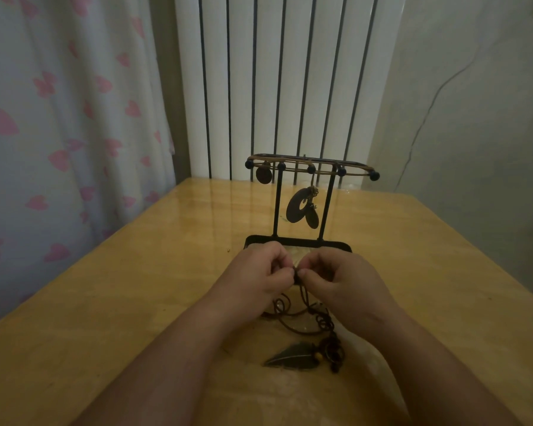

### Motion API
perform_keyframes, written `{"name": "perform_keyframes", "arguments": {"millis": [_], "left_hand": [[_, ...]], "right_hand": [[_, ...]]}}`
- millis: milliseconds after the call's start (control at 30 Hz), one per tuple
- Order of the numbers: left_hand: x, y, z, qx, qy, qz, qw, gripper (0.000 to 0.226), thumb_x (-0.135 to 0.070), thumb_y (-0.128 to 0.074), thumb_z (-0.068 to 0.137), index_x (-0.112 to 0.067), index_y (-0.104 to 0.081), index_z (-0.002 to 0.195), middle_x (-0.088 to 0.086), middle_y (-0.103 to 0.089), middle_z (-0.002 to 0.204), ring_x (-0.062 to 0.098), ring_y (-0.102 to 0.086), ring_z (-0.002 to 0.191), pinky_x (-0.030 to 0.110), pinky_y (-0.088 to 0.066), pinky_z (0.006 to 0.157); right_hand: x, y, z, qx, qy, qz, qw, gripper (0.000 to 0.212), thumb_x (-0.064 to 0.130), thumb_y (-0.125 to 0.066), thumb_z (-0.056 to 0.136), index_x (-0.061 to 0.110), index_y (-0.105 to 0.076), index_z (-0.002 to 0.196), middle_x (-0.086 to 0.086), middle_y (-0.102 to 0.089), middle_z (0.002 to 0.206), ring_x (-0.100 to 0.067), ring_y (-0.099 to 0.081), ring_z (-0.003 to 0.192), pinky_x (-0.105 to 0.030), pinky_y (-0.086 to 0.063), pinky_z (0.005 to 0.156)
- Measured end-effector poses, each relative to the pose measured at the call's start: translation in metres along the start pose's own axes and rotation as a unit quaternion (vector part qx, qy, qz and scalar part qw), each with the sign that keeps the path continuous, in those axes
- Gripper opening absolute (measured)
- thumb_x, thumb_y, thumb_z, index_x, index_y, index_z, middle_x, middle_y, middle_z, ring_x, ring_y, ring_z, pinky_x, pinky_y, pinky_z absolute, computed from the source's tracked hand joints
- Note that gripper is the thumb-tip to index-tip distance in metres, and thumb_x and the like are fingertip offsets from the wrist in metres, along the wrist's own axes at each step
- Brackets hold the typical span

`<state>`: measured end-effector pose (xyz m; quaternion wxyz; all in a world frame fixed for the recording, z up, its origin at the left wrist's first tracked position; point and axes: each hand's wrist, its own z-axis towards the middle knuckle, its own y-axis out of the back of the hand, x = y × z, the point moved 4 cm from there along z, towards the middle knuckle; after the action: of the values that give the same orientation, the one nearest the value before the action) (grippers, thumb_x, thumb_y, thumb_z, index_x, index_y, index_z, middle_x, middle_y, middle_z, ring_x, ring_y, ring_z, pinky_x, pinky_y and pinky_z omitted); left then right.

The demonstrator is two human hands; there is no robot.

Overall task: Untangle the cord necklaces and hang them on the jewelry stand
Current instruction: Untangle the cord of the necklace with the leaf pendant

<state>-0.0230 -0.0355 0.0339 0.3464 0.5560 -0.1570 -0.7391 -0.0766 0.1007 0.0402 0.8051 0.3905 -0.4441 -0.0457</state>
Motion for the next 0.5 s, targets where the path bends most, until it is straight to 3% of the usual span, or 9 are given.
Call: {"name": "perform_keyframes", "arguments": {"millis": [333, 500], "left_hand": [[0.0047, -0.0004, -0.0019, 0.053, 0.010, -0.040, 0.998, 0.025, -0.017, -0.058, 0.092, -0.036, -0.055, 0.076, -0.011, -0.054, 0.072, -0.006, -0.047, 0.059, 0.012, -0.036, 0.051], [0.0078, 0.0000, -0.0011, 0.046, 0.017, -0.063, 0.997, 0.026, -0.017, -0.057, 0.093, -0.035, -0.056, 0.074, -0.013, -0.054, 0.069, -0.001, -0.046, 0.060, 0.019, -0.037, 0.055]], "right_hand": [[0.0093, 0.0018, -0.0028, 0.050, 0.038, -0.090, 0.994, 0.021, 0.029, -0.058, 0.093, 0.043, -0.050, 0.079, 0.015, -0.059, 0.079, -0.001, -0.056, 0.070, -0.016, -0.041, 0.058], [0.0100, 0.0012, -0.0022, 0.053, 0.042, -0.099, 0.993, 0.011, 0.031, -0.057, 0.093, 0.041, -0.056, 0.087, 0.015, -0.059, 0.080, -0.001, -0.056, 0.071, -0.016, -0.044, 0.059]]}}
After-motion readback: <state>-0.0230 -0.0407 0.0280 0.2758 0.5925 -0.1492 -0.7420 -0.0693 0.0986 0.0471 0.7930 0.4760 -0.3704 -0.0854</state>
